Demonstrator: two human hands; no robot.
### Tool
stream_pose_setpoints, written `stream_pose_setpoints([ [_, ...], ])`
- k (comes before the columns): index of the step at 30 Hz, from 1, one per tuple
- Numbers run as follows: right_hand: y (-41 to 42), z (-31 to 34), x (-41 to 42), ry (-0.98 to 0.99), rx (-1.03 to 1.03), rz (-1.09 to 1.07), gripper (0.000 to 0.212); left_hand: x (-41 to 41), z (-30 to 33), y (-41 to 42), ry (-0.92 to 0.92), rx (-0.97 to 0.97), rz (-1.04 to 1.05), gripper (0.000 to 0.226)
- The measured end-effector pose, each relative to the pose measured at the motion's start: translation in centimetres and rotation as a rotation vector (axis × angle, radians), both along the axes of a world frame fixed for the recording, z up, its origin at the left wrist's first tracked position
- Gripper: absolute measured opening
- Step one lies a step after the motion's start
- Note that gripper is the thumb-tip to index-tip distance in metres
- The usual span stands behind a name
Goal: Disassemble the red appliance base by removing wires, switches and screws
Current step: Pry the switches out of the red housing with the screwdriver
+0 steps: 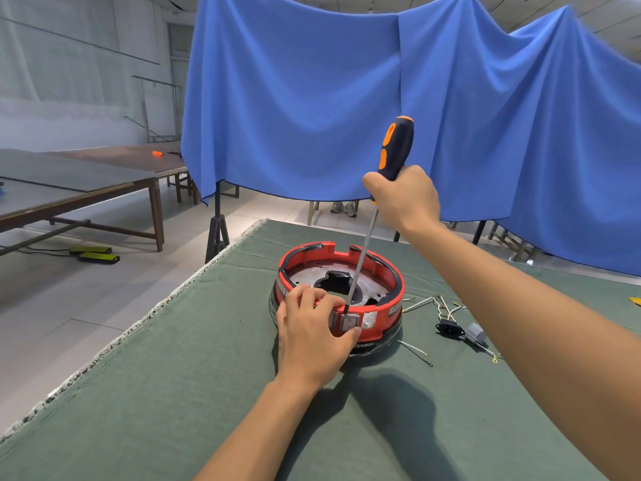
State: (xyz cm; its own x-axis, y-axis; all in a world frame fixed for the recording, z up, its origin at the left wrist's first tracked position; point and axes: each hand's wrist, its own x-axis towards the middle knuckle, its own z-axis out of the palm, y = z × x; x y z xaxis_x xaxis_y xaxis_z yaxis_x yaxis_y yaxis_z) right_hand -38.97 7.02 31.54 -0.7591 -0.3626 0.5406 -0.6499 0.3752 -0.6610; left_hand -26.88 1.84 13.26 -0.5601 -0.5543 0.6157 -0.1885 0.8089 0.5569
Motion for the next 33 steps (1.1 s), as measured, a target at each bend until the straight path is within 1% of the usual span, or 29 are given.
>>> stream_pose_setpoints([
  [4,-1.3,-0.1,-1.3,-0.055,0.061,-0.007,0.024,0.0,-0.1,-0.2,0.014,-0.008,-0.002,0.039],
  [7,-1.9,-0.4,-2.0,-0.081,0.088,0.001,0.02,0.0,-0.1,-0.2,0.016,-0.013,-0.009,0.041],
  [10,-1.8,-0.6,-2.6,-0.105,0.082,0.015,0.02,0.0,-0.1,-0.3,0.009,-0.012,-0.016,0.041],
  [13,-1.0,-0.8,-3.0,-0.13,0.033,0.028,0.021,0.1,-0.1,-0.3,0.003,-0.009,-0.023,0.042],
  [18,2.2,-1.4,-1.7,-0.121,-0.217,0.084,0.025,0.0,-0.1,-0.4,0.009,-0.018,-0.023,0.042],
  [20,4.0,-2.1,-0.7,-0.092,-0.291,0.072,0.025,0.1,-0.1,-0.5,0.017,-0.013,-0.031,0.042],
  [24,7.8,-4.6,0.1,-0.091,-0.544,0.029,0.026,0.1,0.0,-0.3,0.037,0.001,-0.039,0.037],
  [27,9.9,-6.9,-0.4,-0.193,-0.731,-0.06,0.022,0.1,0.2,-0.2,0.081,0.037,-0.038,0.031],
  [30,11.2,-9.2,-1.3,-0.344,-0.825,-0.18,0.018,0.1,0.3,0.0,0.087,0.051,-0.04,0.029],
  [33,11.7,-11.4,-1.7,-0.457,-0.917,-0.245,0.017,0.1,0.4,0.0,0.081,0.055,-0.039,0.027],
])
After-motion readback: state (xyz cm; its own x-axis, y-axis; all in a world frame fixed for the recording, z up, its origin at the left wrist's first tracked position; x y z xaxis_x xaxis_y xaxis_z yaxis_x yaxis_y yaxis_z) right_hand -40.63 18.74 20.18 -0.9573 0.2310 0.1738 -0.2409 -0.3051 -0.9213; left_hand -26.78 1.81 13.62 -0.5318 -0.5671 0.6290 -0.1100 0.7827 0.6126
